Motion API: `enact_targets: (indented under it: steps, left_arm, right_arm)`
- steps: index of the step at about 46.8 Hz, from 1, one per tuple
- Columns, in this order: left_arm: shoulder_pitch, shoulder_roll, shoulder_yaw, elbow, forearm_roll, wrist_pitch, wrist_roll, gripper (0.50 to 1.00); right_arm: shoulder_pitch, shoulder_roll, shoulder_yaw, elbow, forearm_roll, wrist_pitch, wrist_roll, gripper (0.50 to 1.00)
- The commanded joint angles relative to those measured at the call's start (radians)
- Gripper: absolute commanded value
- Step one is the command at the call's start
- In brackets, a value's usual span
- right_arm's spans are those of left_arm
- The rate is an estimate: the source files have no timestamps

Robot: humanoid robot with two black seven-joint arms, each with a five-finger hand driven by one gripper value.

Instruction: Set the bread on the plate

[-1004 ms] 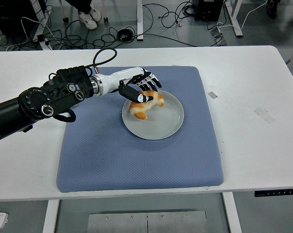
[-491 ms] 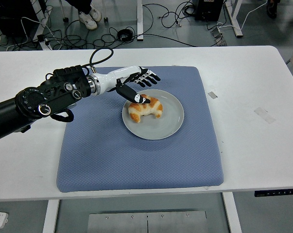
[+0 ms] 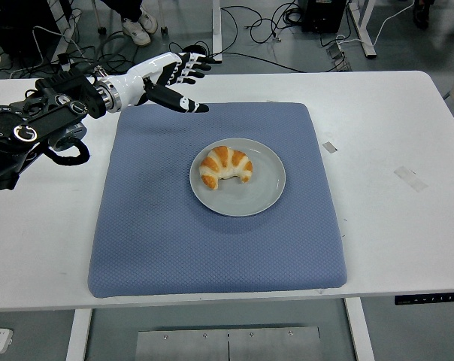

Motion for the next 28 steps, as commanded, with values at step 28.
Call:
enact_targets:
  steps: [28]
  left_arm:
    - [0.044, 0.061, -0.168, 0.123, -0.134, 0.002, 0.001, 0.960]
  right_arm:
    - [0.003, 0.000, 0.000, 0.001, 0.000, 0.000, 0.001, 1.000]
